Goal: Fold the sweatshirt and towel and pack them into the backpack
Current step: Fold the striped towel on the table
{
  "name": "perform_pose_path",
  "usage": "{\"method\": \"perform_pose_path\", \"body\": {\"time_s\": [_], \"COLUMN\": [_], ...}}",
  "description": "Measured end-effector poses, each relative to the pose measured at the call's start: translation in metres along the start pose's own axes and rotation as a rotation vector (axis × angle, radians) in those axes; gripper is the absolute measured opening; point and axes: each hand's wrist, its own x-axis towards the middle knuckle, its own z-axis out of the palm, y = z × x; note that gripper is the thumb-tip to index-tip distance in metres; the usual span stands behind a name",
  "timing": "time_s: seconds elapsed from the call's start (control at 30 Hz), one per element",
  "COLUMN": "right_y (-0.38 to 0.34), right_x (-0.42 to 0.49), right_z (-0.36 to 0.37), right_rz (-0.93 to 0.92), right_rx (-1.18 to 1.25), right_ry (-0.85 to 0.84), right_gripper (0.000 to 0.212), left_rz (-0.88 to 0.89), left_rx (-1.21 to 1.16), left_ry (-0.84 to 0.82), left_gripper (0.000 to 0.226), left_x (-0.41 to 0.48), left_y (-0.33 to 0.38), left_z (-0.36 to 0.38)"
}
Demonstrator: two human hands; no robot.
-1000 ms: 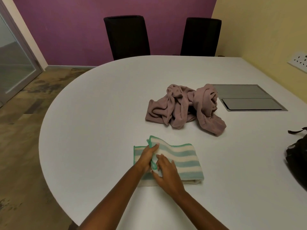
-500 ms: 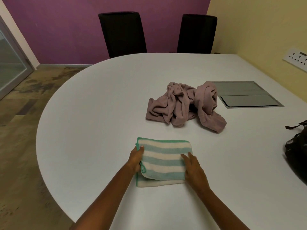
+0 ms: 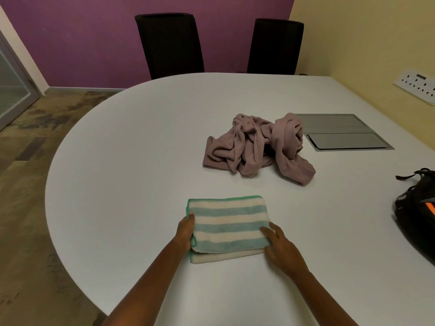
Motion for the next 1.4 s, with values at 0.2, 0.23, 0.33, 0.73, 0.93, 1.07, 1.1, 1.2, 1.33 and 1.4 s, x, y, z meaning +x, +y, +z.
{"method": "perform_pose_path", "body": {"time_s": [0.2,0.23,0.33,0.73,0.93,1.07,1.1,1.2,1.33,1.4], "right_y": [-0.003,-0.002,0.002,0.004,-0.027,-0.033,-0.030,-0.022,-0.019,-0.020], "right_x": [-0.007,-0.008,-0.013,-0.016,0.014,0.028,0.028,0.022,0.018,0.017], "right_z": [-0.009,-0.008,-0.005,-0.016,-0.010,0.007,0.010,0.014,0.017,0.017], "right_rz": [0.166,0.179,0.177,0.143,0.051,0.030,0.061,0.100,0.131,0.148], "right_rx": [0.192,0.215,0.223,-0.017,-0.006,-0.128,-0.155,-0.185,-0.147,-0.127], "right_ry": [0.150,0.175,0.168,0.134,0.094,-0.134,-0.200,-0.235,-0.234,-0.210], "right_gripper": [0.037,0.038,0.046,0.033,0.062,0.069,0.073,0.117,0.126,0.131], "left_rz": [0.097,0.116,0.169,0.570,0.779,0.770,0.746,0.737,0.778,0.794], "left_rx": [0.122,0.145,0.197,0.824,1.346,1.420,1.432,1.461,1.495,1.512], "left_ry": [0.022,0.031,0.064,0.274,0.201,0.148,0.143,0.141,0.074,0.043], "left_gripper": [0.037,0.036,0.034,0.051,0.058,0.057,0.061,0.065,0.065,0.065], "left_x": [-0.001,-0.001,-0.003,0.000,-0.009,-0.013,-0.015,-0.014,-0.005,0.001], "left_y": [-0.005,-0.006,-0.010,-0.012,-0.037,-0.062,-0.065,-0.067,-0.059,-0.051], "left_z": [0.005,0.005,0.007,0.000,0.018,0.018,0.015,0.007,-0.001,-0.004]}}
